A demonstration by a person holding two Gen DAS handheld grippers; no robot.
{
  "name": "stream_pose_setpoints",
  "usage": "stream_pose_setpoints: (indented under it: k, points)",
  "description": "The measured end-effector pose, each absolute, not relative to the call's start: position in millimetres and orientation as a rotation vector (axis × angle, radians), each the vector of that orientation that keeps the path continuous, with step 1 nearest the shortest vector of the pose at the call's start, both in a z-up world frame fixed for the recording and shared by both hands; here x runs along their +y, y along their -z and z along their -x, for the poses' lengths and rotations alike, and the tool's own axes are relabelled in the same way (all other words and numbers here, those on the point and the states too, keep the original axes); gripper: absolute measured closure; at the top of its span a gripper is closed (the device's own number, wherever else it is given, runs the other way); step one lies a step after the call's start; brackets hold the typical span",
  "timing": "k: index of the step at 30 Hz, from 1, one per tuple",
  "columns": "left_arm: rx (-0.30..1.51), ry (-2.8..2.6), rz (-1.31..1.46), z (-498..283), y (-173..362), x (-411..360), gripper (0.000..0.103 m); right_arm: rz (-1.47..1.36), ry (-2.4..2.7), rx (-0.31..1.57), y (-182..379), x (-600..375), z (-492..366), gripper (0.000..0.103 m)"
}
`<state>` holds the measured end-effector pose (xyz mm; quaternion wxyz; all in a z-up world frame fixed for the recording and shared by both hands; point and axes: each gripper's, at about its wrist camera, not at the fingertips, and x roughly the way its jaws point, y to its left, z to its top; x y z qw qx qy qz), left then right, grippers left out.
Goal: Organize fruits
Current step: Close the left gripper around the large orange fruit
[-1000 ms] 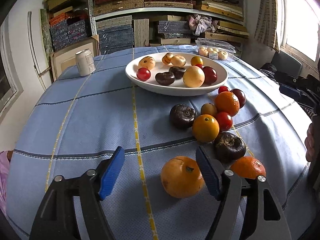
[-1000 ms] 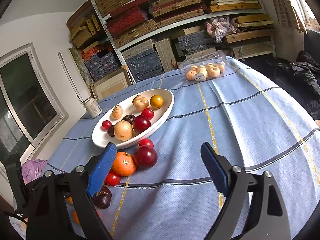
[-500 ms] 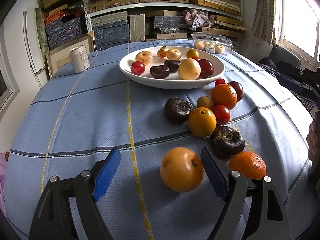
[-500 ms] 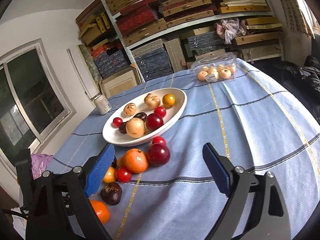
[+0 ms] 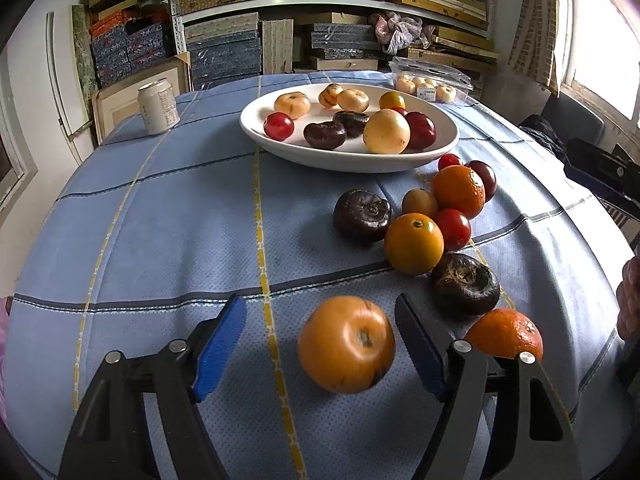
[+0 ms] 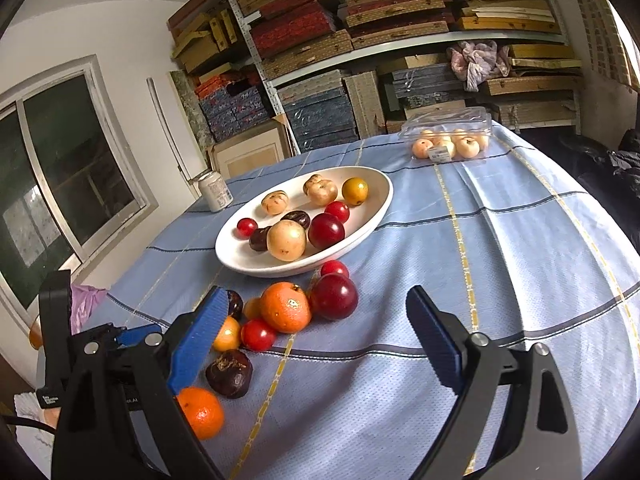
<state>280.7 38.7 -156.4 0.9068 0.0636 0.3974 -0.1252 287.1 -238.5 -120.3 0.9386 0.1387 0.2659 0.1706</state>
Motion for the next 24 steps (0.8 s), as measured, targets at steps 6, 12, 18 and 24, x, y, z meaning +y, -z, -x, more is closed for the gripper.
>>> stream_pose_setpoints:
  k: [6,12,18,24]
  points:
    - [0.822,0.279,-0.112,-280.5,156.3,40.5,0.044,-0.264,-0.375,0.560,121.7,-233.0,-287.2,0.015]
    - [0.809,0.277,-0.091,-278.7,153.4,45.2,0.056,-0.165,-0.432,0.578,123.8,-211.9,-281.7,0.015]
    - [0.805,0.248,-0.083,-279.9,152.1,50.4,0.062,-0.091,-0.483,0.627,131.5,-192.6,-281.3,0.015]
    - [0.806,0.224,-0.078,-281.2,152.3,55.5,0.062,-0.028,-0.456,0.656,139.8,-179.8,-280.0,0.015]
